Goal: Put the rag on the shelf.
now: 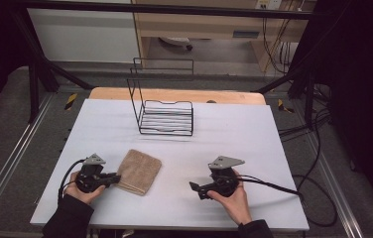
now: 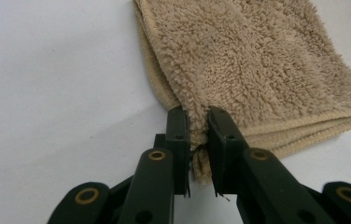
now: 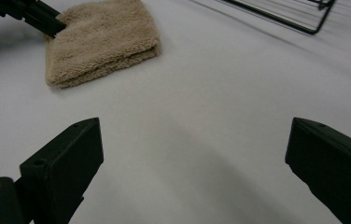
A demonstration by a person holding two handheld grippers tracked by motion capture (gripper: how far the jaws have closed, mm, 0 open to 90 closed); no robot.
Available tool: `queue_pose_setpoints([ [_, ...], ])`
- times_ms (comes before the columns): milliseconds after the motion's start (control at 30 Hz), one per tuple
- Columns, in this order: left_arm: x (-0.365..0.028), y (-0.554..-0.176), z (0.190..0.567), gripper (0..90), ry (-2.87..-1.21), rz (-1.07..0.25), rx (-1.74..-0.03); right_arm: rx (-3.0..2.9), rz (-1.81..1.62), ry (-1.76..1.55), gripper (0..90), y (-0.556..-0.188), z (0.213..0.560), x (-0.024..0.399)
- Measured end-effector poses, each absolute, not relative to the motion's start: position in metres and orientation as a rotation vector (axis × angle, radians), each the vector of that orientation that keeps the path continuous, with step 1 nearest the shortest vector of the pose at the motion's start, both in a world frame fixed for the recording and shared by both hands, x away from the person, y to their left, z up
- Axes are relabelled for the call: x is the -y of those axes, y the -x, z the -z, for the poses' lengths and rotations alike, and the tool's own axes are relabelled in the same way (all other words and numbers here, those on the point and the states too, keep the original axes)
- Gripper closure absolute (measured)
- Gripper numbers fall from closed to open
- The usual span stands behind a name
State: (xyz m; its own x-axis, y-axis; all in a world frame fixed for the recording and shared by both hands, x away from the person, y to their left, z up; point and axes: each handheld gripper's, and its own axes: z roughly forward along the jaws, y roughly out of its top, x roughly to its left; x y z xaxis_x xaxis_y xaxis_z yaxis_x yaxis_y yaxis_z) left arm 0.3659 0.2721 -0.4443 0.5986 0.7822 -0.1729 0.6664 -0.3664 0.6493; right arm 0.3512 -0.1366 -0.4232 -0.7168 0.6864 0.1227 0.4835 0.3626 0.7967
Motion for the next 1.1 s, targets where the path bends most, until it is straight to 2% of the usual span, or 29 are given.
queue_pose_setpoints([
  [400,-0.271,-0.366,0.444,79.1,-2.146,-0.218,-1.132,-2.417,-1.241,-1.01,10.0,-0.351,0.419,0.06],
  [533,-0.271,-0.366,0.444,79.2,-2.143,-0.217,-1.134,-2.455,-1.271,-0.968,19.3,-0.349,0.417,0.033],
  [733,-0.271,-0.367,0.444,79.1,-2.146,-0.216,-1.132,-2.491,-1.269,-0.927,28.5,-0.347,0.423,0.009],
  [767,-0.271,-0.367,0.444,79.1,-2.146,-0.215,-1.133,-2.514,-1.259,-0.911,33.2,-0.345,0.426,0.001],
  [800,-0.271,-0.367,0.444,79.1,-2.146,-0.215,-1.134,-2.514,-1.259,-0.911,33.2,-0.345,0.426,0.001],
  [933,-0.27,-0.367,0.443,79.2,-2.151,-0.218,-1.136,-2.555,-1.229,-0.869,45.4,-0.342,0.434,-0.016],
  [1100,-0.271,-0.367,0.443,79.2,-2.151,-0.217,-1.134,-2.577,-1.213,-0.858,54.3,-0.343,0.441,-0.024],
])
